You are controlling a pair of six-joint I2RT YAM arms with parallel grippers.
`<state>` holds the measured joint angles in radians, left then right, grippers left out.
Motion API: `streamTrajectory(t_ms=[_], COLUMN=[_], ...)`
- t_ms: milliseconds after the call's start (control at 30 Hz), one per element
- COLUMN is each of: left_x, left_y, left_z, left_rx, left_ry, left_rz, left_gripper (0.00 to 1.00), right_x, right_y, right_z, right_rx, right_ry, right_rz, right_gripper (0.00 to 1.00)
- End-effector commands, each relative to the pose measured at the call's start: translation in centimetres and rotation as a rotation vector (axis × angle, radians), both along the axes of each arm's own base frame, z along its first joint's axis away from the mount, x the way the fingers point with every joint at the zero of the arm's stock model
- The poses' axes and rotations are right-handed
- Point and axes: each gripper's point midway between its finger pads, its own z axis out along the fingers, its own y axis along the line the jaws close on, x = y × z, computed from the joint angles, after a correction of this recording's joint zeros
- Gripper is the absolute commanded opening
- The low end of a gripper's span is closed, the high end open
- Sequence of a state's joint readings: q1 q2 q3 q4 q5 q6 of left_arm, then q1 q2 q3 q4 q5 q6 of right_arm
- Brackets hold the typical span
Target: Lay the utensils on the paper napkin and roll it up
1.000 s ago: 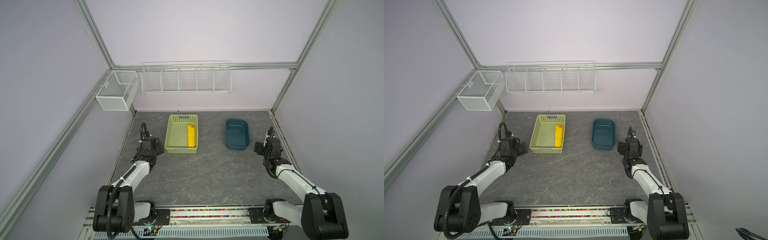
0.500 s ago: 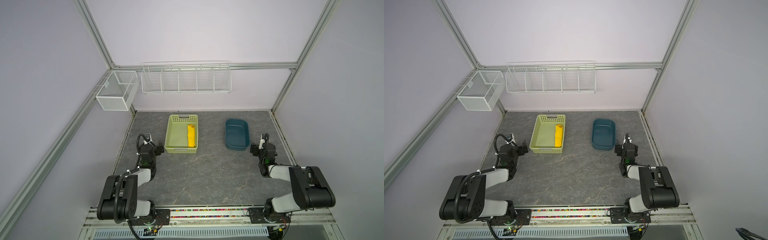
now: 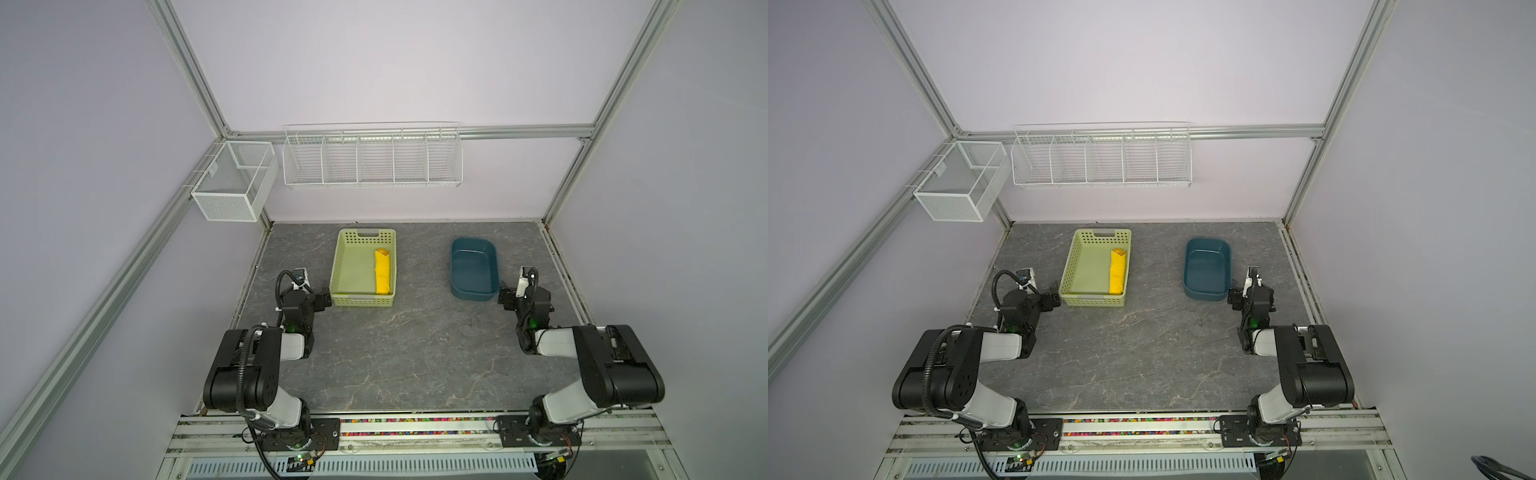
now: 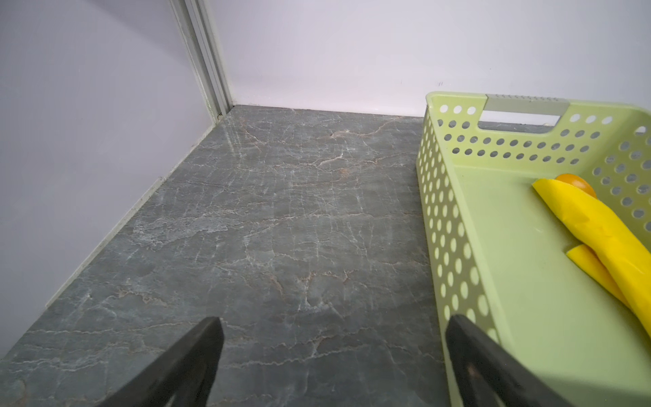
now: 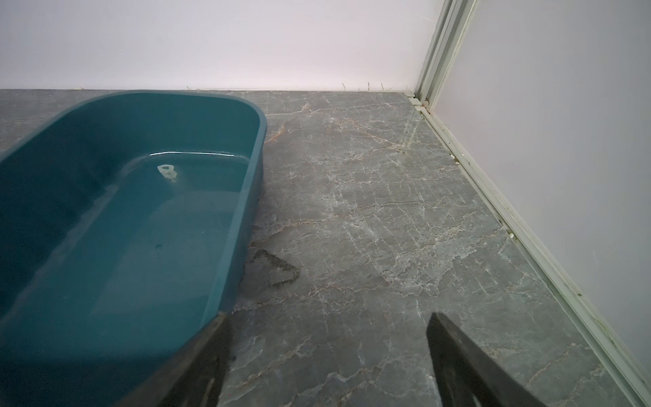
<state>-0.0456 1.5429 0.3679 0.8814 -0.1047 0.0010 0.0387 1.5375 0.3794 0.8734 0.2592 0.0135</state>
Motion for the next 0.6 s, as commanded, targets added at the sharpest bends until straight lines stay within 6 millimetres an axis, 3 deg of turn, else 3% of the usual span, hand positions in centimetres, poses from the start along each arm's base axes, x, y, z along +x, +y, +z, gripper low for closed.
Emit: streamTrajectory(t_ms=[0,567], left_x=[0.76,0.75], left_y=[0.56,0.60], left_z=[1.19,1.10], left_rx=[0.003,0.002], left_ry=[-0.038,-0.035], left_rz=[0.026,0.030], left_gripper=[0.99,0.99], right_x=[0.00,0.02], right_y=[0.06,0.00], right_z=[0.44,0.43], right_rx=[-0.019,-0.019], right_ry=[-0.021,-0.020], right_rz=[0.019,0.018], right_gripper=[0.89,0.89])
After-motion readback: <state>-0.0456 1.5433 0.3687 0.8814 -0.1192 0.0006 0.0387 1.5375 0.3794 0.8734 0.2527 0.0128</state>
